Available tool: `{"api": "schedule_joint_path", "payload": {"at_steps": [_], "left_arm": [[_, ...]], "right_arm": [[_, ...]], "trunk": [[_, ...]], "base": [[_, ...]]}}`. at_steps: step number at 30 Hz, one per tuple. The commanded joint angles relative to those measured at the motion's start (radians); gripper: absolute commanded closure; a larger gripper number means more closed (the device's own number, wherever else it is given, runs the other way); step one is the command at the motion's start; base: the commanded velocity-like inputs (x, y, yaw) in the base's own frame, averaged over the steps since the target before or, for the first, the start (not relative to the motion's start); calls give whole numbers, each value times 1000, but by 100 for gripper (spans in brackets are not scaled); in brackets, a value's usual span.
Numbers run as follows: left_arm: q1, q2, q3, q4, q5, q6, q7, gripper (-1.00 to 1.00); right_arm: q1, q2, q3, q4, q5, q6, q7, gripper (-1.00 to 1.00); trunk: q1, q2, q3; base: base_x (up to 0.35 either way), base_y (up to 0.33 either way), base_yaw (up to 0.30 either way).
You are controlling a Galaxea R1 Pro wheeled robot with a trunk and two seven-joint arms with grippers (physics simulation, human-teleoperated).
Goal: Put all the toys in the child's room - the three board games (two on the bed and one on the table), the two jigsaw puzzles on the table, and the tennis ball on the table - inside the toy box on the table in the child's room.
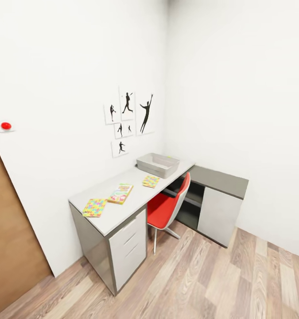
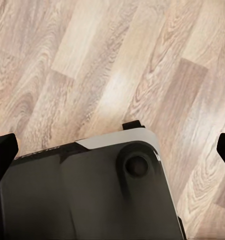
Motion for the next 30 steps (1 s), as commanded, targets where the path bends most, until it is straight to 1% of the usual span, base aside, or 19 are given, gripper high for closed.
{"api": "schedule_joint_path", "payload": {"at_steps": [1,22,30], "left_arm": [[-1,0,-1,1,0,-3,3,-100],[-1,0,-1,1,-1,-5,3,-100],[-1,0,-2,0,-1,-5,3,-100]], "right_arm": [[-1,1,-5,1,-1,-3,0,-100],[-1,1,-5,2,-1,-4,0,-100],[-1,1,-5,3,-1,-4,0,-100]], "trunk": [[-4,6,1],[-84,153,67],[-84,153,67]], "base": [[0,0,-281],[0,0,-281],[0,0,-281]]}}
